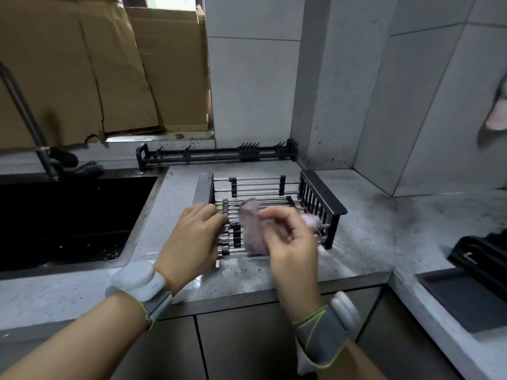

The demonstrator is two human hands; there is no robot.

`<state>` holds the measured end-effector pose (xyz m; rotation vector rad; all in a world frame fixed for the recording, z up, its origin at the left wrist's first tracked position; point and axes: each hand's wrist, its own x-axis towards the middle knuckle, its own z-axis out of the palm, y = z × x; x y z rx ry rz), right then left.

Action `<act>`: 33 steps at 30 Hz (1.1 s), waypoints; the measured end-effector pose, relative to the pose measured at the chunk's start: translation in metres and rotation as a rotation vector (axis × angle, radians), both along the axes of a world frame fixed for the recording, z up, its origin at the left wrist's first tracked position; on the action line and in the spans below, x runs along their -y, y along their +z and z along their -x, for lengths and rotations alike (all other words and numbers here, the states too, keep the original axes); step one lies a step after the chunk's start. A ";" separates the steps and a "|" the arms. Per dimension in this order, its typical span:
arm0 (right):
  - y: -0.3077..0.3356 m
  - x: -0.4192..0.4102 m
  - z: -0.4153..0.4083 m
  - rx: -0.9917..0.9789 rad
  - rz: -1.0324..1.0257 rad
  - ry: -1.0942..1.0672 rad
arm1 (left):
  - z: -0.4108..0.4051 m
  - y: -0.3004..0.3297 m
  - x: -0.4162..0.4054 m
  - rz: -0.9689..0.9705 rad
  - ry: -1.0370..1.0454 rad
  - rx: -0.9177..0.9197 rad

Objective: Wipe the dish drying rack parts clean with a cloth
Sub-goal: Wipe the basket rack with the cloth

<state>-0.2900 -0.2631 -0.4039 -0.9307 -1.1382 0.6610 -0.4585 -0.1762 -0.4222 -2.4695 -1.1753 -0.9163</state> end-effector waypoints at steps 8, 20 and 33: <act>-0.057 -0.022 -0.042 0.979 -0.061 -0.358 | 0.002 -0.001 0.000 0.034 0.010 0.019; -0.045 0.003 -0.046 1.232 0.115 0.031 | 0.001 0.000 0.001 0.049 -0.003 0.033; -0.007 -0.028 -0.039 0.685 -0.017 -0.699 | -0.026 0.060 -0.001 0.118 0.018 0.160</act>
